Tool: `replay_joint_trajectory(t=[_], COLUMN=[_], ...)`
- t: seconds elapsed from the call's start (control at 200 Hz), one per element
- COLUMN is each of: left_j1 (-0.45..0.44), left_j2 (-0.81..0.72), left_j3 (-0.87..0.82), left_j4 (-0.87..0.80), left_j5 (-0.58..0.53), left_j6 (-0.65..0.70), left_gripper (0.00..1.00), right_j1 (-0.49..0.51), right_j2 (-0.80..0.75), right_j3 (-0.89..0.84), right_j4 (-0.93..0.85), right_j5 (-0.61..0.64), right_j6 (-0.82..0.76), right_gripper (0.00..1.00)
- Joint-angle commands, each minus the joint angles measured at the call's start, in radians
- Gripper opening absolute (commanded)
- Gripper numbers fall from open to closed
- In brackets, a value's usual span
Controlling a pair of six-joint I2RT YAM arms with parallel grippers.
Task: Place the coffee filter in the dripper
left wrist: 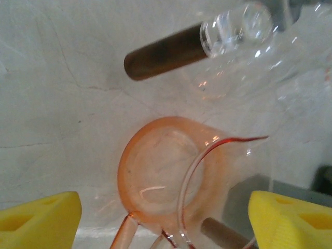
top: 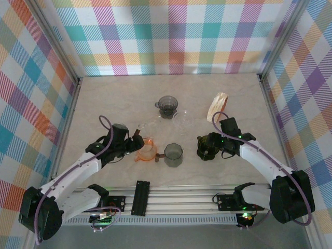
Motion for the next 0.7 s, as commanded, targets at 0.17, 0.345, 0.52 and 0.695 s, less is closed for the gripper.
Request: replay_joint_trajectory(t=[0.17, 0.345, 0.52, 0.695], left_j1=[-0.041, -0.041, -0.040, -0.038], left_j2=[0.087, 0.108, 0.105, 0.078], left_j3=[0.080, 0.110, 0.130, 0.150], left_j4=[-0.162, -0.221, -0.257, -0.298], left_j5=[-0.165, -0.241, -0.286, -0.360], left_j6=[0.043, 0.041, 0.038, 0.043], left_gripper=[0.71, 0.65, 0.63, 0.62], right_j1=[0.011, 0.011, 0.011, 0.011], right_j2=[-0.031, -0.037, -0.039, -0.046], right_j3=[0.012, 0.026, 0.030, 0.033], right_j4=[-0.049, -0.061, -0.069, -0.083], right_j5=[0.038, 0.055, 0.077, 0.092], right_j6=[0.011, 0.016, 0.017, 0.021], right_gripper=[0.89, 0.89, 0.89, 0.90])
